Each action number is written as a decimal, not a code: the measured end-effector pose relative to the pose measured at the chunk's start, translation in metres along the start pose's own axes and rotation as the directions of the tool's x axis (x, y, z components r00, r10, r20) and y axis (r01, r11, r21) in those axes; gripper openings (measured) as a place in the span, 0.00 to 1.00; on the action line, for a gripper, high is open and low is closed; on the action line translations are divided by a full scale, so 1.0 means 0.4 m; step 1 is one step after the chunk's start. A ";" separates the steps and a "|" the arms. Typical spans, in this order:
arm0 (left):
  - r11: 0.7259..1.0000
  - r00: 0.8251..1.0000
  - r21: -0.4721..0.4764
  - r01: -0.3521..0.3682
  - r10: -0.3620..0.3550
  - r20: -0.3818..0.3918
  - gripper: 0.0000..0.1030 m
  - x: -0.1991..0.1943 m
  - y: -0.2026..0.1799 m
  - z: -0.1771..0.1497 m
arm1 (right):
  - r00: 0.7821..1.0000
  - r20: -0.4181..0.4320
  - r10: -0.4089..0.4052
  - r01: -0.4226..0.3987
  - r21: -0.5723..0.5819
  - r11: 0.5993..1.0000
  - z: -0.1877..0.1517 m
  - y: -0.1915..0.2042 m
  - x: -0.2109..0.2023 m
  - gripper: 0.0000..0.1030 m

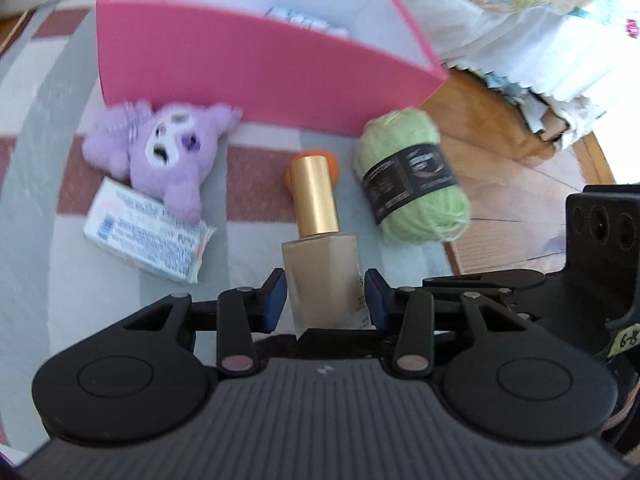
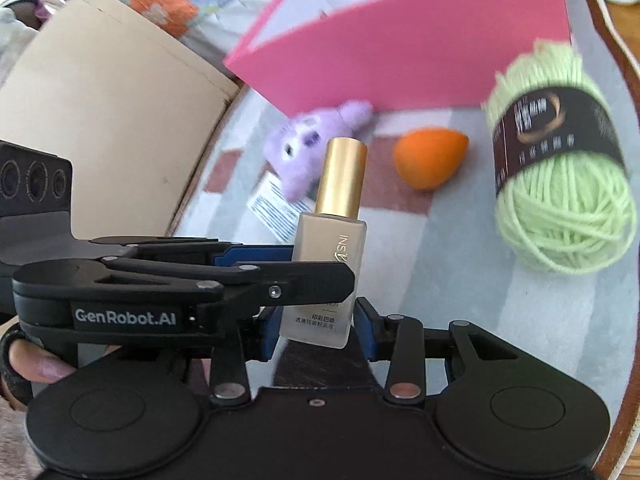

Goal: Organize objects
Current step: 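Close the left tool around the foundation bottle, then lift the foundation bottle with the left tool and release it in the pink box, then withdraw the left tool and lower it over the white cotton-pad pack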

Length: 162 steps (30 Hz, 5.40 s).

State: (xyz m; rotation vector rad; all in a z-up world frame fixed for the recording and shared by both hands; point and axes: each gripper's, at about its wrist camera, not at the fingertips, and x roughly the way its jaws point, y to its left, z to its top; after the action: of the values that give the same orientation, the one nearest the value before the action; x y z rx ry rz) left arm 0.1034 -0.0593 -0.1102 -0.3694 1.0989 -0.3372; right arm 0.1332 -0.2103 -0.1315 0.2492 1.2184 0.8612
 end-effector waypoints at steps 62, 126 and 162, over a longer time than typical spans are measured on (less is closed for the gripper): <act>0.991 0.985 -0.117 -0.058 0.039 -0.166 0.34 0.286 0.115 0.558 | 0.910 0.086 -0.406 0.396 0.113 0.911 0.481 -0.072 0.158 0.36; 0.981 0.988 0.130 -0.145 0.152 -0.043 0.62 -0.218 0.124 0.135 | 0.979 0.119 -0.165 0.195 -0.307 0.932 0.040 0.283 -0.051 0.78; 0.984 0.991 -0.172 0.036 -0.057 -0.118 0.54 0.016 0.315 0.067 | 0.977 0.058 -0.205 0.212 -0.166 0.963 0.061 0.146 0.177 0.59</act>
State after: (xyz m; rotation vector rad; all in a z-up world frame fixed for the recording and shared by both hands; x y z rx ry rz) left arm 0.1407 0.0531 -0.1609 -0.5320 1.2448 -0.3113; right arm 0.1350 -0.1154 -0.1385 -0.0019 1.1038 0.7675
